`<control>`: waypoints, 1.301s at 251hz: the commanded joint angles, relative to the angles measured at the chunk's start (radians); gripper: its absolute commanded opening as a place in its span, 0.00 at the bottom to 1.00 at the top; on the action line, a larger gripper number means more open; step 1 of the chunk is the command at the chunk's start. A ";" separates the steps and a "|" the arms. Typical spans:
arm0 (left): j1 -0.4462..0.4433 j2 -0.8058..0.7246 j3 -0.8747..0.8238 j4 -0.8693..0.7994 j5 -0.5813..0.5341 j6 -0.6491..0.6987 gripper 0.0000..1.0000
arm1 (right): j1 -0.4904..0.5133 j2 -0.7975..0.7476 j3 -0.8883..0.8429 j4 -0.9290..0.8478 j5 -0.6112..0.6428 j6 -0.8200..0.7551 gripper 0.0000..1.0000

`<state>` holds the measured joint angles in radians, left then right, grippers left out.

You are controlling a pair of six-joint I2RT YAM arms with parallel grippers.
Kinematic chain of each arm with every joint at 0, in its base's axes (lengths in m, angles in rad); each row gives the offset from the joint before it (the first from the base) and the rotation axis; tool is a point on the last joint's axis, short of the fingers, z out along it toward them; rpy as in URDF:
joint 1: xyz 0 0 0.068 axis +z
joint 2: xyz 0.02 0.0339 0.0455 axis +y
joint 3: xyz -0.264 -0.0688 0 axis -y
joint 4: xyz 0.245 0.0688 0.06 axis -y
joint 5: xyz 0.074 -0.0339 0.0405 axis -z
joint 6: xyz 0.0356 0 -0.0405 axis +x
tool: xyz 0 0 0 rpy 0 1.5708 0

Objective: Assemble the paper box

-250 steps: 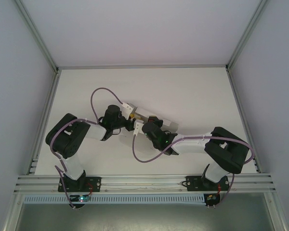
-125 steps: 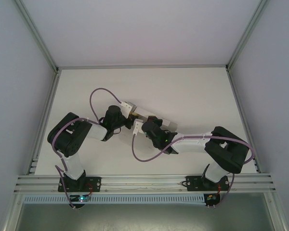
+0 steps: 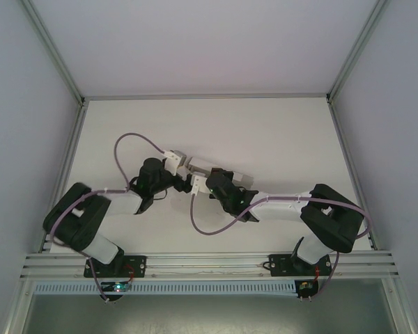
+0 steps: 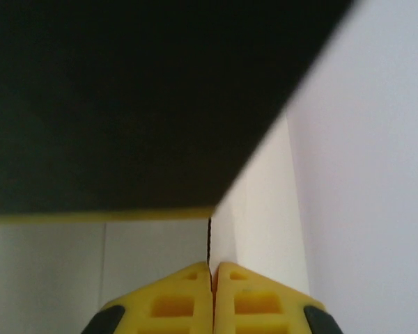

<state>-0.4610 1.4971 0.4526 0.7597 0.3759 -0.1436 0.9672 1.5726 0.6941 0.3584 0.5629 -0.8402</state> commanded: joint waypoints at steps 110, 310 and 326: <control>0.015 -0.391 -0.069 -0.456 -0.535 -0.248 1.00 | -0.023 0.074 -0.045 -0.246 -0.099 0.021 0.00; 0.097 0.119 0.007 0.008 0.100 -0.094 0.69 | -0.024 0.072 -0.027 -0.287 -0.110 0.029 0.00; 0.093 0.153 0.028 0.017 0.109 -0.082 0.67 | -0.024 0.075 -0.024 -0.289 -0.111 0.030 0.00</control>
<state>-0.3534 1.6043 0.4538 0.6441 0.3588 -0.3019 0.9485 1.5803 0.7166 0.3374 0.5232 -0.8402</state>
